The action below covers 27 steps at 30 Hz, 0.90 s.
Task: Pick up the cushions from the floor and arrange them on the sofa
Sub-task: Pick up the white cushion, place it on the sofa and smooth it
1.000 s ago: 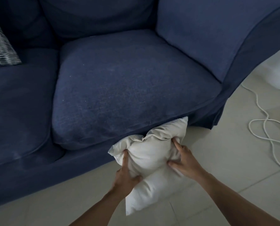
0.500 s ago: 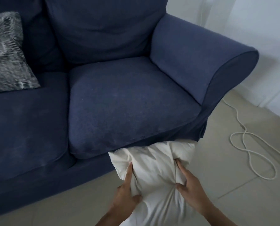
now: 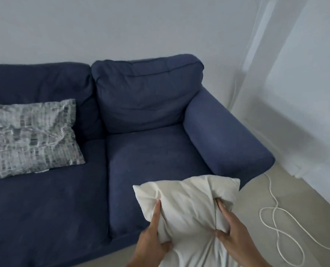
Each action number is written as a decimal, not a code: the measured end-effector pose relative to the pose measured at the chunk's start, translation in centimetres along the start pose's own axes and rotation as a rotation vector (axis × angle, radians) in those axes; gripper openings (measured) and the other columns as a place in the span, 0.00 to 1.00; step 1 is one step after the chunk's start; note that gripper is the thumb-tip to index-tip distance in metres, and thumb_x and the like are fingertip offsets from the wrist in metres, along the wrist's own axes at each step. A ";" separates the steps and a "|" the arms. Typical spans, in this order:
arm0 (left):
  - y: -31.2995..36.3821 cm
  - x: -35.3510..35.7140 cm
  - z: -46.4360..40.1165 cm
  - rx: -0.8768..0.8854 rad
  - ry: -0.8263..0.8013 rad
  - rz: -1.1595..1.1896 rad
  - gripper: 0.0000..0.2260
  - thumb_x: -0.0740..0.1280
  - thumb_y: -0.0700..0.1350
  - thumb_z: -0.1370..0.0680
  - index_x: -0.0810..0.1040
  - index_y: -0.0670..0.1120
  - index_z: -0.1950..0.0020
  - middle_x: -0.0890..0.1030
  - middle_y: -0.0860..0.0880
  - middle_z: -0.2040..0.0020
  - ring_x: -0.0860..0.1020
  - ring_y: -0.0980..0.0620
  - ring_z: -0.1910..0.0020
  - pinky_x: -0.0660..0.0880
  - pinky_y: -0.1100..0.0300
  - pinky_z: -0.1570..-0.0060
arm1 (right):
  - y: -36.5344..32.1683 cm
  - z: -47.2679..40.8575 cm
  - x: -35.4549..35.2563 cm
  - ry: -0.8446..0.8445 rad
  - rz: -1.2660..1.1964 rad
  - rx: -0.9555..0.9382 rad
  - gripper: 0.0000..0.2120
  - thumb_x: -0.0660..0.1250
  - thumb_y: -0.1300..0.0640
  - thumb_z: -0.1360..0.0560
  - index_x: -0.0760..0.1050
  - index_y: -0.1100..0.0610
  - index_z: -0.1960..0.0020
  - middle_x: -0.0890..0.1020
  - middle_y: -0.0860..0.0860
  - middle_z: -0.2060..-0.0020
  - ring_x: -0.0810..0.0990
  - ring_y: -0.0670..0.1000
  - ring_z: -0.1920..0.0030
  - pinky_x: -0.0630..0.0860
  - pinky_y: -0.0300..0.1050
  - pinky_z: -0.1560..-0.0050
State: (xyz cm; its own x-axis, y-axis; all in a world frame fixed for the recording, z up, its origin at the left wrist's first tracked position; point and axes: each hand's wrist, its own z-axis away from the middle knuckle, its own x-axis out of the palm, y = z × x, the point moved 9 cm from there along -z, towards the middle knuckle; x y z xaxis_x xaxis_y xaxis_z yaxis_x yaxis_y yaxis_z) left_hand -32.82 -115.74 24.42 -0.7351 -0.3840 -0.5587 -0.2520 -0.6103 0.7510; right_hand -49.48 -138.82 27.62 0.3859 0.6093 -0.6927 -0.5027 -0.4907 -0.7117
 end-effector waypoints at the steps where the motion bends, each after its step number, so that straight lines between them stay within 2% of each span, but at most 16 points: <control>1: 1.8 -2.3 -0.5 0.018 0.026 0.021 0.59 0.77 0.44 0.26 0.32 0.73 0.21 0.81 0.60 0.50 0.79 0.61 0.56 0.73 0.76 0.55 | -2.4 -1.3 -1.3 -0.015 -0.013 -0.021 0.49 0.76 0.66 0.27 0.58 0.34 0.19 0.71 0.44 0.23 0.70 0.48 0.23 0.65 0.26 0.34; 3: 5.2 -6.6 -1.4 0.042 0.080 0.044 0.58 0.77 0.42 0.25 0.33 0.76 0.21 0.82 0.60 0.48 0.81 0.58 0.52 0.76 0.71 0.52 | -6.5 -4.2 -3.5 -0.025 -0.035 -0.053 0.47 0.73 0.67 0.25 0.57 0.37 0.17 0.70 0.41 0.23 0.66 0.44 0.21 0.65 0.37 0.28; 4: 6.6 -8.5 -2.0 0.047 0.105 0.045 0.58 0.77 0.42 0.25 0.34 0.76 0.21 0.82 0.59 0.48 0.81 0.58 0.52 0.76 0.69 0.52 | -8.2 -5.7 -4.5 -0.023 -0.043 -0.067 0.47 0.72 0.67 0.25 0.56 0.38 0.16 0.70 0.41 0.24 0.65 0.43 0.22 0.65 0.39 0.26; 8: 11.4 -15.9 -5.0 0.051 0.172 0.032 0.58 0.77 0.41 0.25 0.35 0.76 0.20 0.80 0.57 0.54 0.80 0.56 0.57 0.75 0.68 0.59 | -14.4 -12.0 -7.4 -0.039 -0.066 -0.111 0.46 0.71 0.64 0.23 0.53 0.38 0.15 0.72 0.41 0.28 0.70 0.43 0.28 0.67 0.42 0.29; 12: 14.8 -22.6 -8.4 0.060 0.232 -0.004 0.58 0.78 0.43 0.26 0.36 0.74 0.19 0.77 0.53 0.59 0.79 0.53 0.59 0.75 0.62 0.55 | -19.8 -17.8 -9.5 -0.048 -0.067 -0.186 0.45 0.72 0.60 0.21 0.51 0.39 0.14 0.73 0.43 0.28 0.72 0.45 0.29 0.69 0.46 0.27; 14: 16.0 -25.6 -10.2 0.071 0.256 -0.018 0.58 0.78 0.44 0.26 0.36 0.75 0.19 0.78 0.47 0.60 0.80 0.51 0.59 0.76 0.61 0.55 | -22.2 -20.6 -10.2 -0.042 -0.068 -0.212 0.45 0.72 0.59 0.21 0.51 0.39 0.14 0.72 0.45 0.26 0.72 0.47 0.27 0.69 0.48 0.25; 16: 16.7 -28.4 -12.1 0.081 0.279 -0.004 0.58 0.79 0.44 0.25 0.36 0.76 0.20 0.81 0.40 0.56 0.81 0.47 0.56 0.77 0.63 0.56 | -24.5 -23.5 -10.6 -0.034 -0.066 -0.239 0.45 0.72 0.60 0.21 0.50 0.38 0.14 0.72 0.45 0.25 0.71 0.49 0.25 0.69 0.51 0.23; 19: 16.7 -32.2 -15.3 0.092 0.324 0.007 0.59 0.80 0.45 0.26 0.36 0.75 0.19 0.77 0.44 0.61 0.82 0.45 0.58 0.78 0.63 0.59 | -26.9 -28.0 -10.1 -0.023 -0.060 -0.269 0.46 0.71 0.61 0.21 0.50 0.39 0.14 0.71 0.45 0.24 0.71 0.49 0.24 0.67 0.47 0.24; 23: 14.4 -35.2 -20.9 0.082 0.367 0.052 0.60 0.81 0.44 0.26 0.37 0.75 0.18 0.73 0.47 0.64 0.77 0.51 0.64 0.78 0.63 0.62 | -28.3 -34.9 -7.5 -0.015 -0.034 -0.300 0.46 0.70 0.63 0.21 0.49 0.40 0.14 0.70 0.48 0.23 0.70 0.50 0.24 0.66 0.46 0.23; 27: 10.6 -35.7 -27.4 0.037 0.369 0.085 0.59 0.82 0.44 0.27 0.39 0.74 0.18 0.77 0.46 0.59 0.82 0.43 0.55 0.81 0.60 0.56 | -26.9 -41.6 -3.0 -0.026 -0.007 -0.277 0.45 0.69 0.63 0.20 0.49 0.41 0.14 0.71 0.50 0.26 0.70 0.50 0.24 0.63 0.44 0.24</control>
State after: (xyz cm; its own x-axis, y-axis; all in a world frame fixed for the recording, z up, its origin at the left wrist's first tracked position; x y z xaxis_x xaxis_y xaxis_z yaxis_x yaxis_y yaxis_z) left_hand 8.03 -127.51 42.64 -0.4802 -0.6596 -0.5782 -0.2272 -0.5431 0.8083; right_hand -4.91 -153.38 43.92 0.3672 0.6271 -0.6870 -0.2684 -0.6357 -0.7238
